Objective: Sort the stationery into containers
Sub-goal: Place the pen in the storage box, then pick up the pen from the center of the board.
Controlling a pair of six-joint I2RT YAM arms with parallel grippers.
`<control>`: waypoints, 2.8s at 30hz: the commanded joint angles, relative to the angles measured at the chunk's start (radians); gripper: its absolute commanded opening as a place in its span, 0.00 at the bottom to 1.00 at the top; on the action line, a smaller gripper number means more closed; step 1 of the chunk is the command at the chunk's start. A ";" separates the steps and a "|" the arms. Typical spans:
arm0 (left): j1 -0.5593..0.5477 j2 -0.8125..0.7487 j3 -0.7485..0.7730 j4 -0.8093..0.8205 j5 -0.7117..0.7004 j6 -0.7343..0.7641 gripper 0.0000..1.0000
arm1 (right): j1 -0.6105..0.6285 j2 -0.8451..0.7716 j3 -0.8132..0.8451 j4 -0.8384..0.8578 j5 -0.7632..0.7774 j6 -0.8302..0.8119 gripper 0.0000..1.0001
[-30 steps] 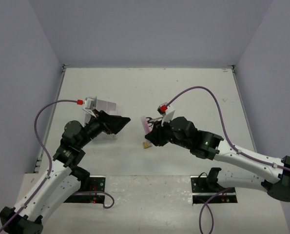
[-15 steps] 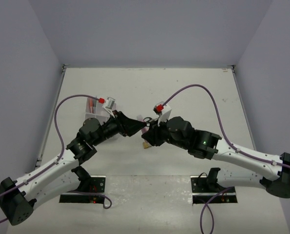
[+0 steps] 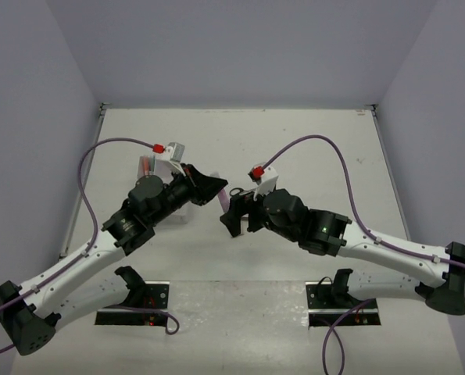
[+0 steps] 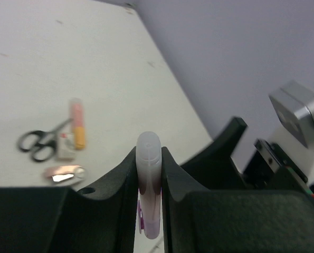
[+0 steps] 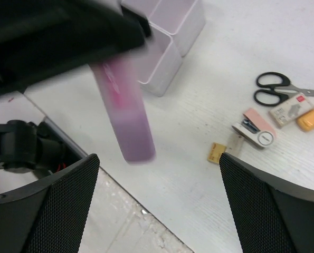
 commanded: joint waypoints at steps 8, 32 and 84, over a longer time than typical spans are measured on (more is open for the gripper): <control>0.084 0.108 0.205 0.009 -0.985 0.626 0.00 | -0.013 -0.220 -0.183 -0.038 0.160 0.107 0.99; 0.291 0.487 -0.141 0.615 -0.969 0.582 0.00 | -0.014 -0.490 -0.356 -0.076 0.142 0.130 0.99; 0.274 -0.419 -0.032 -0.537 -0.288 0.497 1.00 | -0.582 0.832 0.389 -0.320 0.011 0.323 0.48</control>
